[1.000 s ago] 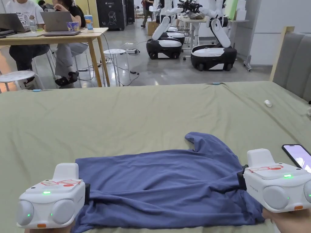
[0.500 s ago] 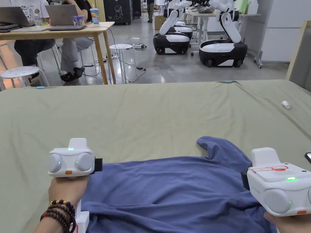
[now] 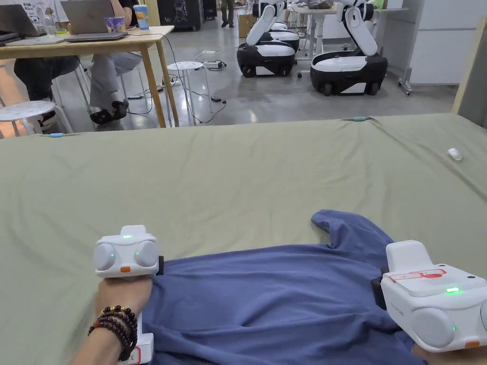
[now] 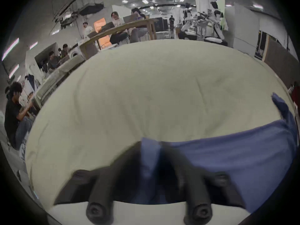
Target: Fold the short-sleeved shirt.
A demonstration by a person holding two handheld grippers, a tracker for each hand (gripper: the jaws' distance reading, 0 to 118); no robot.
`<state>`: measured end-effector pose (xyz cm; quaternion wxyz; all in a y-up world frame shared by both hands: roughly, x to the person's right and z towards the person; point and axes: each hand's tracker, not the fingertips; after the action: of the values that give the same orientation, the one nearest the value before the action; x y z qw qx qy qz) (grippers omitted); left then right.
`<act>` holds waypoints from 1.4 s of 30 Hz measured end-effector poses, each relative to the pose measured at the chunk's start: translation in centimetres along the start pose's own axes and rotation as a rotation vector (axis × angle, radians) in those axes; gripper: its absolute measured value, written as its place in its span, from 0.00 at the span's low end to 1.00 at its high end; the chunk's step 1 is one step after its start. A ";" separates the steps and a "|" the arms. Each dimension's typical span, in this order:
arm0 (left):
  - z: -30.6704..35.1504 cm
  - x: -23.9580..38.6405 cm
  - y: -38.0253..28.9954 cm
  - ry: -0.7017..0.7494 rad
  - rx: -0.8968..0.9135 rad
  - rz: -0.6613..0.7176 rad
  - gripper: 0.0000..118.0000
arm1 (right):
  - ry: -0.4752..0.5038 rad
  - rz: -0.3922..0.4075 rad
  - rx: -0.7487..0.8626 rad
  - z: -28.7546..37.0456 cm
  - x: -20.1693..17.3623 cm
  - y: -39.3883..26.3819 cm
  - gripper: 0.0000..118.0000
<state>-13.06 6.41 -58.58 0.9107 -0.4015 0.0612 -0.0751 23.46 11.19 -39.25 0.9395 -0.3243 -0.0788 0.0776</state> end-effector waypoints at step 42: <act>11.1 -1.3 -4.7 -0.061 0.156 0.047 0.01 | -0.068 0.096 -0.158 -4.3 2.5 4.7 0.03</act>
<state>-12.87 11.55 -47.58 0.9422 -0.3300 0.0369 -0.0458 26.34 12.81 -45.29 0.9030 -0.3979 -0.1009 0.1269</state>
